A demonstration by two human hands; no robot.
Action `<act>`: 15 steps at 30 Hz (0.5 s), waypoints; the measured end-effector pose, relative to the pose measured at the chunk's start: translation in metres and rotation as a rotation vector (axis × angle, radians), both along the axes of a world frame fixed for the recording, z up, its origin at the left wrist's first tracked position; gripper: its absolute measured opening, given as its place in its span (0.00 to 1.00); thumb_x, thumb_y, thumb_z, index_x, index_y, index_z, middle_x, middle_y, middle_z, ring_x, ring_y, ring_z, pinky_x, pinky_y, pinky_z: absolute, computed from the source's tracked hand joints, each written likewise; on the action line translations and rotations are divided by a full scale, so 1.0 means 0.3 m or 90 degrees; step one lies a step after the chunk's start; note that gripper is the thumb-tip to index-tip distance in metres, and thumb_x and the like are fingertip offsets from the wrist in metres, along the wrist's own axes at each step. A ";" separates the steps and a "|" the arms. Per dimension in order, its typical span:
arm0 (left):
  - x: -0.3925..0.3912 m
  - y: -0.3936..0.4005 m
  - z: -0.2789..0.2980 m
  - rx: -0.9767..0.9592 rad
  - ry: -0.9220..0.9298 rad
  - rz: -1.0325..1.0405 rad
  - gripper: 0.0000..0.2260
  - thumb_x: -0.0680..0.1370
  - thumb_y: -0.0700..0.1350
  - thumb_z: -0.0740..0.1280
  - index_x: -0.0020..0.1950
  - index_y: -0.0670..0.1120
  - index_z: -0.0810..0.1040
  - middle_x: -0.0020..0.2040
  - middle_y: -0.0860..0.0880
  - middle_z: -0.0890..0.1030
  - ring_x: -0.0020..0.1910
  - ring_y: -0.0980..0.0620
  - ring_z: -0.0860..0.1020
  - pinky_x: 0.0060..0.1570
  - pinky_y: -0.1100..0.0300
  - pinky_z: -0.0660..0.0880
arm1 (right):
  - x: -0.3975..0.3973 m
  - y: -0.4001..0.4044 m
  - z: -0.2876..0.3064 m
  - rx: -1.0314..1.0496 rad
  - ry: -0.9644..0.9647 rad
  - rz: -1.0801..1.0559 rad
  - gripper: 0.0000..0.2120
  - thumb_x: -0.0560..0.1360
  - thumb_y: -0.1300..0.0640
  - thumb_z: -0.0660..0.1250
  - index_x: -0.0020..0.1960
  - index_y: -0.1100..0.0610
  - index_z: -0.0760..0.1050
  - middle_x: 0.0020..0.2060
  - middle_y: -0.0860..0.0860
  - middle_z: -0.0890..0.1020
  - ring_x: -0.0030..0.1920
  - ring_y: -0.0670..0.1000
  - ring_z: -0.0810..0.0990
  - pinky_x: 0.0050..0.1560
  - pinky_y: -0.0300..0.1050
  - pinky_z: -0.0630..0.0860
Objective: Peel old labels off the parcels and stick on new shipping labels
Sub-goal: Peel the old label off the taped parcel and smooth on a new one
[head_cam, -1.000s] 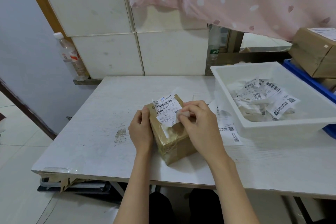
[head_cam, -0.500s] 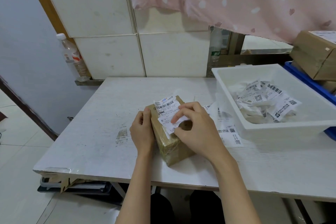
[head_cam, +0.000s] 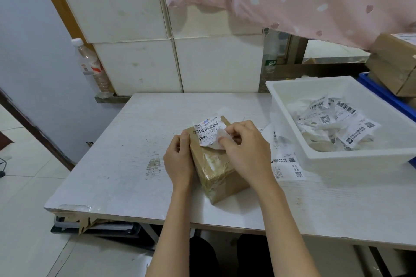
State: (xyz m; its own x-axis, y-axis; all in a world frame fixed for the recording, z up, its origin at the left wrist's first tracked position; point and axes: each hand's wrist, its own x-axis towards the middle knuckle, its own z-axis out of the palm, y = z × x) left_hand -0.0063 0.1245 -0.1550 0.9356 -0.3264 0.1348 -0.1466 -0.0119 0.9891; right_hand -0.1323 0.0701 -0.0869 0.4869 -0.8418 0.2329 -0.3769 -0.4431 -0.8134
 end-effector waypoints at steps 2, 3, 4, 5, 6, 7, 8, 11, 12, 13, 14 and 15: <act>0.000 0.000 -0.002 -0.005 0.000 -0.001 0.19 0.82 0.52 0.61 0.33 0.46 0.66 0.27 0.55 0.68 0.28 0.58 0.64 0.34 0.57 0.61 | -0.002 0.010 0.009 0.036 -0.010 0.016 0.07 0.72 0.48 0.64 0.36 0.47 0.71 0.48 0.43 0.75 0.52 0.47 0.74 0.52 0.44 0.67; 0.001 0.001 -0.003 -0.008 -0.001 -0.001 0.19 0.81 0.53 0.61 0.33 0.45 0.67 0.28 0.55 0.68 0.29 0.57 0.64 0.34 0.57 0.61 | 0.000 0.014 0.012 0.049 -0.012 0.018 0.07 0.69 0.46 0.61 0.35 0.47 0.71 0.48 0.42 0.75 0.53 0.46 0.73 0.50 0.43 0.65; 0.001 0.001 -0.003 -0.008 -0.001 -0.001 0.19 0.80 0.55 0.61 0.34 0.45 0.67 0.28 0.54 0.69 0.29 0.57 0.64 0.35 0.56 0.62 | 0.002 0.016 0.011 0.052 -0.008 0.017 0.07 0.67 0.46 0.58 0.36 0.47 0.71 0.48 0.42 0.74 0.53 0.46 0.72 0.48 0.42 0.64; 0.002 0.002 -0.004 -0.007 -0.001 -0.001 0.19 0.78 0.57 0.60 0.34 0.45 0.67 0.28 0.53 0.69 0.30 0.56 0.64 0.35 0.56 0.62 | 0.005 0.016 0.008 0.048 -0.001 0.017 0.09 0.66 0.47 0.56 0.37 0.48 0.72 0.49 0.42 0.74 0.53 0.46 0.72 0.46 0.41 0.63; 0.004 0.002 -0.005 -0.005 0.000 -0.001 0.19 0.77 0.58 0.60 0.33 0.45 0.67 0.28 0.54 0.69 0.30 0.56 0.64 0.35 0.56 0.62 | 0.006 0.016 0.007 0.043 -0.002 0.020 0.11 0.66 0.48 0.54 0.38 0.49 0.74 0.49 0.42 0.74 0.53 0.45 0.72 0.44 0.40 0.63; 0.006 0.001 -0.006 -0.003 0.000 -0.002 0.19 0.77 0.58 0.60 0.33 0.46 0.66 0.28 0.55 0.68 0.29 0.56 0.64 0.35 0.56 0.62 | 0.003 0.014 0.004 0.049 -0.017 0.025 0.13 0.67 0.48 0.53 0.40 0.50 0.75 0.48 0.42 0.74 0.53 0.45 0.72 0.44 0.38 0.64; 0.007 0.000 -0.008 -0.002 0.000 -0.002 0.19 0.77 0.58 0.60 0.33 0.46 0.66 0.27 0.55 0.68 0.29 0.57 0.64 0.35 0.56 0.62 | -0.003 0.012 0.005 0.064 -0.043 0.036 0.15 0.67 0.48 0.53 0.41 0.51 0.76 0.48 0.42 0.74 0.52 0.45 0.73 0.45 0.37 0.64; 0.009 -0.001 -0.010 0.000 -0.003 -0.001 0.19 0.79 0.56 0.61 0.32 0.47 0.65 0.26 0.57 0.68 0.29 0.58 0.64 0.35 0.56 0.62 | -0.024 0.007 -0.010 0.050 -0.051 0.083 0.11 0.66 0.47 0.58 0.41 0.47 0.77 0.48 0.40 0.72 0.52 0.43 0.73 0.49 0.38 0.67; 0.010 0.000 -0.010 -0.002 -0.003 -0.002 0.19 0.79 0.56 0.61 0.32 0.48 0.65 0.26 0.57 0.68 0.28 0.58 0.64 0.35 0.56 0.62 | -0.026 0.007 -0.023 -0.007 -0.019 0.082 0.08 0.66 0.46 0.62 0.41 0.46 0.77 0.49 0.39 0.71 0.52 0.41 0.72 0.49 0.36 0.67; 0.010 -0.001 -0.011 -0.002 -0.002 -0.002 0.19 0.79 0.56 0.61 0.32 0.48 0.65 0.26 0.57 0.68 0.28 0.58 0.64 0.35 0.56 0.62 | -0.025 0.008 -0.037 -0.068 0.004 0.068 0.06 0.66 0.46 0.66 0.41 0.46 0.77 0.50 0.39 0.70 0.52 0.41 0.70 0.47 0.33 0.67; 0.009 -0.001 -0.011 -0.004 0.001 -0.004 0.19 0.80 0.55 0.61 0.32 0.48 0.65 0.26 0.57 0.68 0.28 0.58 0.64 0.35 0.56 0.62 | -0.020 0.009 -0.048 -0.111 0.005 0.042 0.04 0.68 0.48 0.69 0.41 0.48 0.77 0.50 0.39 0.70 0.52 0.41 0.69 0.45 0.33 0.67; 0.008 -0.001 -0.011 -0.007 0.004 -0.004 0.19 0.80 0.55 0.61 0.32 0.47 0.66 0.26 0.57 0.68 0.29 0.57 0.64 0.35 0.56 0.62 | -0.013 0.012 -0.053 -0.131 -0.009 0.013 0.04 0.70 0.50 0.70 0.40 0.49 0.77 0.51 0.40 0.71 0.52 0.42 0.68 0.44 0.35 0.67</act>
State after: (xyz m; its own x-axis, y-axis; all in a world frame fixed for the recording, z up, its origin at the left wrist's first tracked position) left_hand -0.0038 0.1242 -0.1584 0.9342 -0.3314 0.1325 -0.1407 -0.0008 0.9901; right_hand -0.1362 0.0736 -0.1029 0.4983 -0.7660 0.4061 -0.3552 -0.6077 -0.7103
